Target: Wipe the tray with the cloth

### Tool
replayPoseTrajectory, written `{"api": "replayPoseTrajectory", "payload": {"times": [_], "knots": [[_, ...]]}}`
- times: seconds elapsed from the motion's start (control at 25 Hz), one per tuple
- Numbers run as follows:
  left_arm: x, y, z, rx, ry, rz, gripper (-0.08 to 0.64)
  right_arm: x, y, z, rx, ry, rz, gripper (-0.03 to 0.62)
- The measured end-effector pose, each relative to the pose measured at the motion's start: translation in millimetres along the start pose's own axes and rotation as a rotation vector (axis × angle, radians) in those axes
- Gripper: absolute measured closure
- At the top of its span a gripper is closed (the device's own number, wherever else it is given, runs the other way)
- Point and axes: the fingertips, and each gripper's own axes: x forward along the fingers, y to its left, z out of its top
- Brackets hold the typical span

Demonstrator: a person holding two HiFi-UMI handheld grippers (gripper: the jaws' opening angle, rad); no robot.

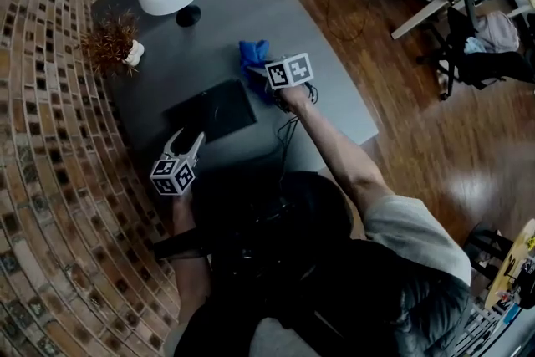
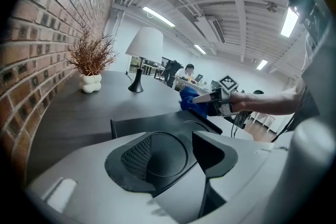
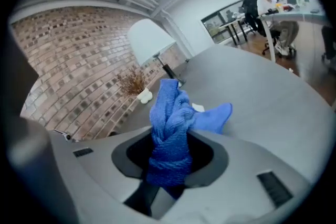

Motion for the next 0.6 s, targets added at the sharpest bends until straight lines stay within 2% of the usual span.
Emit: {"api": "replayPoseTrajectory", "payload": {"times": [0.12,0.24,0.44,0.6], "knots": [[-1,-3,-1,-0.011,-0.009,0.004,0.321,35,-3,-28,-0.002,0.115,-0.018,0.458],[1,-5,1,-0.009,-0.017,0.008,0.321,23,-3,-62,0.068,0.156,0.010,0.459],[0,-1,3,0.000,-0.017,0.011,0.321,-23,33,-132,0.034,0.270,0.102,0.459],[1,-4,2,-0.015,-0.018,0.006,0.321,-67,72,-202,-0.027,0.461,0.237,0.459]]}}
